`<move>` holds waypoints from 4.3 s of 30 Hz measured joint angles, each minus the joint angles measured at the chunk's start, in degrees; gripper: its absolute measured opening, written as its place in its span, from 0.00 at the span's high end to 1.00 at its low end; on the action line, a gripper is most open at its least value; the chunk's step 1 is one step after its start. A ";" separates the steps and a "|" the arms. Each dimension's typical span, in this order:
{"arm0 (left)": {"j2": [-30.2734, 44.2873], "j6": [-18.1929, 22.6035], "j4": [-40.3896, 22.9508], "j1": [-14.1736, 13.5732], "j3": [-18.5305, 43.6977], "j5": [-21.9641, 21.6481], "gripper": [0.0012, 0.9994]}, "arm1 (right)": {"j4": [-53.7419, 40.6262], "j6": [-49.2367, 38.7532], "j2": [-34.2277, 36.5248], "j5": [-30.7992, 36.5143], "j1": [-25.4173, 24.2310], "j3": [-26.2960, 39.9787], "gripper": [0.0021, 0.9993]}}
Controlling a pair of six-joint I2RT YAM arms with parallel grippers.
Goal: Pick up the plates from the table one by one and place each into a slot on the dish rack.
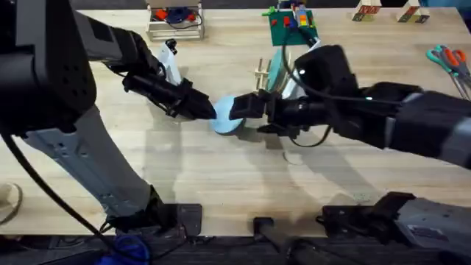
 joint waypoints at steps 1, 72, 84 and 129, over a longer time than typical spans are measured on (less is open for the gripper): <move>0.00 0.00 0.00 0.00 0.00 -0.01 0.96 | 1.28 0.19 1.24 0.05 0.10 -0.03 0.01; 0.00 -0.44 -0.44 -0.07 0.16 -0.01 0.96 | 24.61 4.01 15.50 4.28 1.21 -0.15 0.97; -1.74 -2.47 -9.08 -0.02 7.69 -3.18 0.96 | 25.20 4.01 14.10 4.22 1.21 -0.15 0.97; -11.65 -19.29 -35.17 -2.69 56.39 -35.97 0.91 | -26.89 -22.56 -6.48 34.60 -1.00 27.82 0.97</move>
